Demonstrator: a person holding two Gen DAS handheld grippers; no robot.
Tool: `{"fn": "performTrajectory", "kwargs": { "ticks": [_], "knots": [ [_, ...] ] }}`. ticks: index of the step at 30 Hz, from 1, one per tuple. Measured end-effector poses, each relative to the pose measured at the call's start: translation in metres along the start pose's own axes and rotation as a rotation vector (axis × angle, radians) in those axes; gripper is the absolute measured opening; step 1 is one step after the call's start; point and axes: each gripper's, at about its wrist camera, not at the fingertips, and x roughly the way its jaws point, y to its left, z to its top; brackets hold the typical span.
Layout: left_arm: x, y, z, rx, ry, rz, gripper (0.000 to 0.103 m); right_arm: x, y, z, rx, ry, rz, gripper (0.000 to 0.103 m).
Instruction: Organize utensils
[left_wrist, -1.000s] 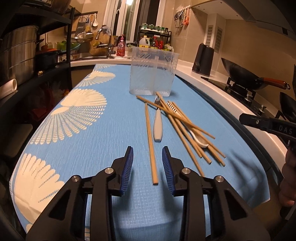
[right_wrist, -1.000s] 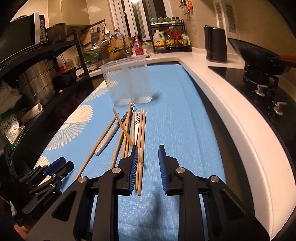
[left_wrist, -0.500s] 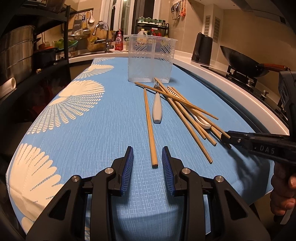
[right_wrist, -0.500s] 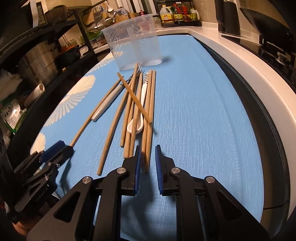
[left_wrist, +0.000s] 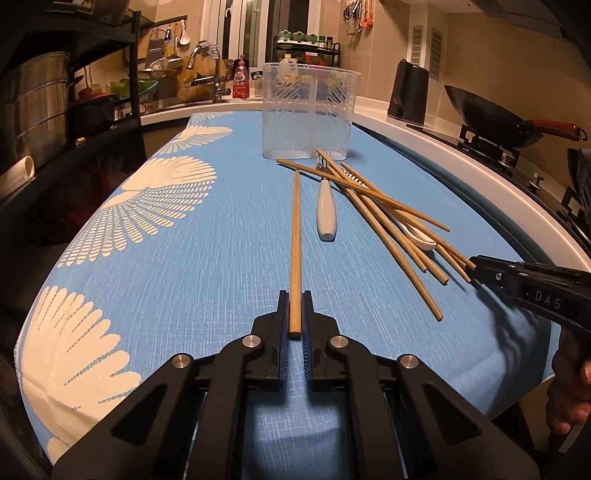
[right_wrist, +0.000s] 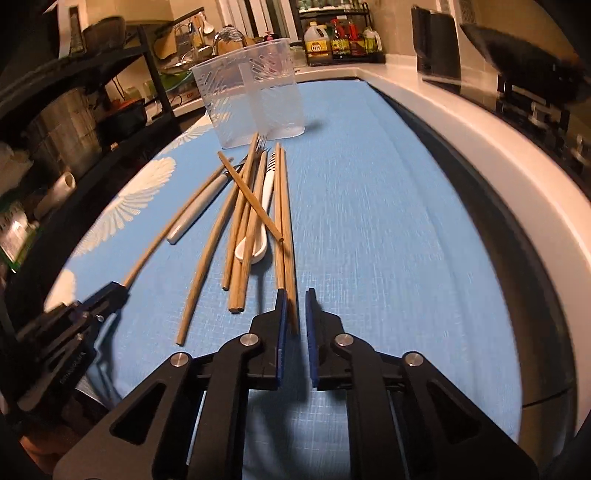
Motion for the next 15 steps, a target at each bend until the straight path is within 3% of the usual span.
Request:
{"fn": "performTrajectory", "kwargs": {
  "ticks": [5, 11, 15],
  "knots": [
    [-0.01, 0.014, -0.006, 0.0, -0.006, 0.009, 0.007, 0.0, 0.003, -0.005, -0.006, -0.006, -0.033, 0.005],
    [-0.026, 0.04, -0.018, -0.011, -0.032, 0.057, 0.007, -0.009, -0.001, -0.015, 0.051, -0.061, -0.158, 0.005],
    [-0.028, 0.048, -0.02, -0.015, -0.051, 0.041, 0.008, -0.011, 0.0, -0.019, 0.075, -0.085, -0.161, 0.008]
  ]
}}
